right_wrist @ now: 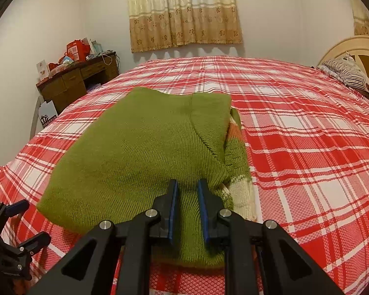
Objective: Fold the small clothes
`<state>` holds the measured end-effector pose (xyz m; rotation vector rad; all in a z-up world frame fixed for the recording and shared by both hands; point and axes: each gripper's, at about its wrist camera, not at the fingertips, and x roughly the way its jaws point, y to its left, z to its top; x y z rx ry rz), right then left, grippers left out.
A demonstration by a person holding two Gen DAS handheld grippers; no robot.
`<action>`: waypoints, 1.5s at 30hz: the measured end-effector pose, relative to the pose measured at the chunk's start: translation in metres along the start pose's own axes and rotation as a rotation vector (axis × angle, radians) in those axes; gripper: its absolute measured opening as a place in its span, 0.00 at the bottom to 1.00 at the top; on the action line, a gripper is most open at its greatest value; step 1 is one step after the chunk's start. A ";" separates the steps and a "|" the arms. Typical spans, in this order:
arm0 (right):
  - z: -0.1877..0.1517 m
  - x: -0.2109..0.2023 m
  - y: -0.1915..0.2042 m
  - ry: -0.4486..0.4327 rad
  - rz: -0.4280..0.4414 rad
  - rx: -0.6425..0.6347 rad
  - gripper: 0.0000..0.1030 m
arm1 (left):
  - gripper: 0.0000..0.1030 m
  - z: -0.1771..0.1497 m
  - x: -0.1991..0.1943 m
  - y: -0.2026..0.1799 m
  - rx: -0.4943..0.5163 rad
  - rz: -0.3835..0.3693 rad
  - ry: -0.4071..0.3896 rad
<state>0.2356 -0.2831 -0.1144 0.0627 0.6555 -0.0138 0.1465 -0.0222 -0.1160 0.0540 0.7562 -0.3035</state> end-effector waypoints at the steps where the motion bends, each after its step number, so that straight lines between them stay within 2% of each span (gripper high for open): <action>1: 0.000 0.000 0.000 0.000 0.000 0.000 0.17 | 1.00 0.000 0.000 0.000 0.000 0.000 0.000; 45: 0.000 0.000 -0.003 -0.005 0.011 0.008 0.17 | 1.00 0.001 0.001 -0.002 0.002 0.011 0.002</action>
